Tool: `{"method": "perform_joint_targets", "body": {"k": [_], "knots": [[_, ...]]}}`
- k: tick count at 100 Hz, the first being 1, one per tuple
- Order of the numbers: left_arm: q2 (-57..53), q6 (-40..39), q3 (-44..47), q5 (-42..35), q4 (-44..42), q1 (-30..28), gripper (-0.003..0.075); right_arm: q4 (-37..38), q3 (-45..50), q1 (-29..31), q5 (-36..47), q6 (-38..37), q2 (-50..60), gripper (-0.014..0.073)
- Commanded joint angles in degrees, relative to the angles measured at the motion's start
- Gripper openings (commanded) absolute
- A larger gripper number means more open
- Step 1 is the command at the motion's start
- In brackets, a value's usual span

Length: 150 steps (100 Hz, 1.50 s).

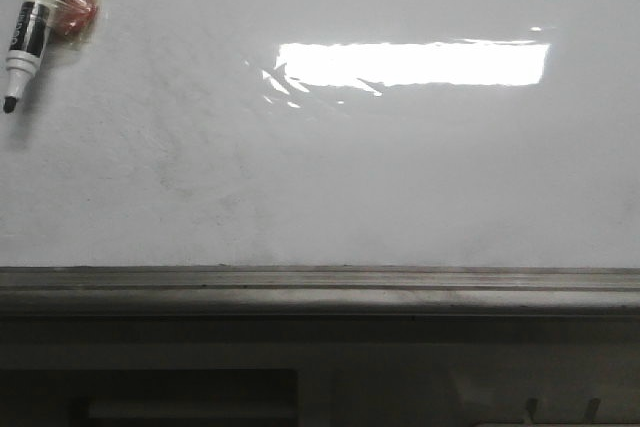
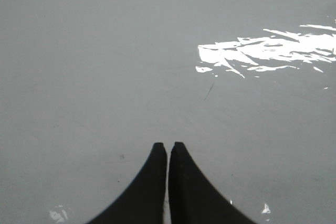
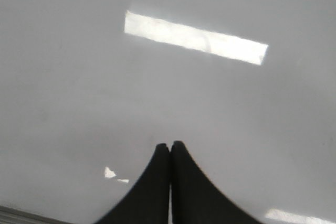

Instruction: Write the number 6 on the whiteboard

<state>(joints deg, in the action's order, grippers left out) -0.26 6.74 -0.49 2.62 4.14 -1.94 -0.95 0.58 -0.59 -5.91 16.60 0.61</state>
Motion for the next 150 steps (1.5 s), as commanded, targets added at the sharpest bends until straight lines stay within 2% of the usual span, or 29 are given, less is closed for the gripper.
{"method": "perform_joint_targets", "body": {"k": [1,117,130,150], "knots": [[-1.8,-0.4,2.8,-3.9,0.4,0.0,-0.0020,0.1,1.3,0.4,4.6,-0.1,1.0,-0.0065],[-1.8,-0.4,2.8,-4.1,0.4,0.0,-0.0020,-0.1,1.3,0.4,5.1,-0.1,1.0,-0.0065],[-1.8,-0.4,2.8,-4.1,1.1,0.0,-0.0020,-4.6,1.3,0.4,5.3,-0.1,1.0,-0.0065],[-1.8,-0.4,2.7,-4.9,12.5,0.0,-0.0020,-18.1,1.3,0.4,6.3,-0.1,1.0,-0.0065]]}}
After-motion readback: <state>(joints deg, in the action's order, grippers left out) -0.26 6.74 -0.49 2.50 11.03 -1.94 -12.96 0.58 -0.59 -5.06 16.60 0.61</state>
